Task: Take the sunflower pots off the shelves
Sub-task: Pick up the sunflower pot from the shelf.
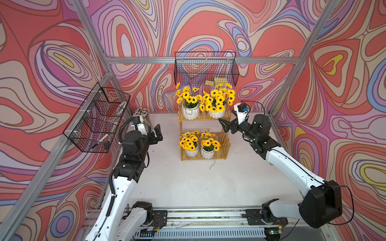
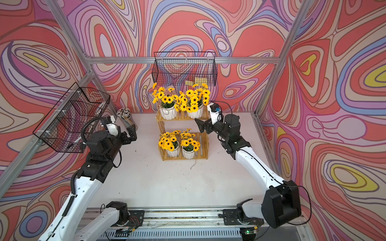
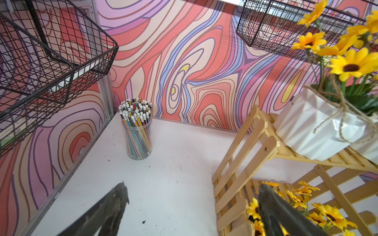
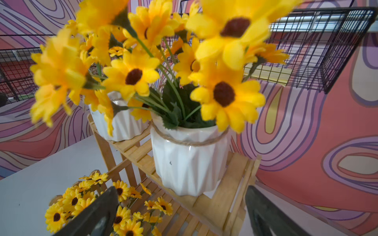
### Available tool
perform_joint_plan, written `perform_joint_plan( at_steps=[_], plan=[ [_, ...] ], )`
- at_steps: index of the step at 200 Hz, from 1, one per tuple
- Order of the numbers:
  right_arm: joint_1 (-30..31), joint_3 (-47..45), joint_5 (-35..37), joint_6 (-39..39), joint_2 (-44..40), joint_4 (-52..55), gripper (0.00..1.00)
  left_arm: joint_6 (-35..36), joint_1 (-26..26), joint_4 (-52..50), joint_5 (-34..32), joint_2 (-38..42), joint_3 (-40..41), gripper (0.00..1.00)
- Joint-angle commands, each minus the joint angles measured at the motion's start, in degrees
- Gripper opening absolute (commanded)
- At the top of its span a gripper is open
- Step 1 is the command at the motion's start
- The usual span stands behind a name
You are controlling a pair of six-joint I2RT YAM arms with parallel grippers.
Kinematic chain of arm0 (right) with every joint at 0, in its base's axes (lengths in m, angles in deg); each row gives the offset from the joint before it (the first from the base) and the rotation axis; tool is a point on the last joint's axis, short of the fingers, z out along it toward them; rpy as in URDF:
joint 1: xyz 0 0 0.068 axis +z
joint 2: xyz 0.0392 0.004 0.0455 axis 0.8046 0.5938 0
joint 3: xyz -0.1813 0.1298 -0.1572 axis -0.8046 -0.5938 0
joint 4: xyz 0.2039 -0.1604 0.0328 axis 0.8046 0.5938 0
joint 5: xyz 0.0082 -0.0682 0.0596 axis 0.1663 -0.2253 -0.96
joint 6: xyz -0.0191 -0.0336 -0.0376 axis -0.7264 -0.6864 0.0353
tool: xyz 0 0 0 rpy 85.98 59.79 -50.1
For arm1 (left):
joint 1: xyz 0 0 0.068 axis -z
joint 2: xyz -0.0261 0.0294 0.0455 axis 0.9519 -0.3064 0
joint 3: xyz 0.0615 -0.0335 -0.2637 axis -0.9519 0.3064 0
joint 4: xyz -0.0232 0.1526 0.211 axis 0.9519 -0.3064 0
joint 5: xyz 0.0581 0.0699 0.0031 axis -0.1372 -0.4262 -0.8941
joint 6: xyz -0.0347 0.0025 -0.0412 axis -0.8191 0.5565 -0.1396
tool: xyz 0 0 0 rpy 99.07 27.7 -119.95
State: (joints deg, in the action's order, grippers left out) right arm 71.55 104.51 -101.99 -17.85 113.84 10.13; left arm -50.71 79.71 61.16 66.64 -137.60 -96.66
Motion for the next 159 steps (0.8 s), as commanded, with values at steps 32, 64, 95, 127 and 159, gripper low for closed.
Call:
perform_joint_plan(
  at_steps=[32,64,95,127,159],
  plan=[
    [-0.3,4.6,-0.4,-0.5,3.6,-2.1,0.98,0.4,0.0,1.4,0.7,0.2,-1.9,1.00],
    [-0.3,6.4,-0.3,-0.6,5.3,-1.9,0.98,0.4,0.0,1.5,0.5,0.2,-1.7,1.00],
    [-0.3,8.0,0.2,-0.6,6.9,-1.5,0.98,0.4,0.0,1.5,0.7,0.2,-1.7,1.00],
    [-0.3,9.6,-0.1,-0.5,8.4,-1.5,0.98,0.4,0.0,1.6,0.6,0.3,-1.6,1.00],
    [-0.3,11.1,-0.5,-0.2,10.2,-1.4,0.98,0.3,0.0,1.6,0.6,0.5,-1.5,1.00]
  ],
)
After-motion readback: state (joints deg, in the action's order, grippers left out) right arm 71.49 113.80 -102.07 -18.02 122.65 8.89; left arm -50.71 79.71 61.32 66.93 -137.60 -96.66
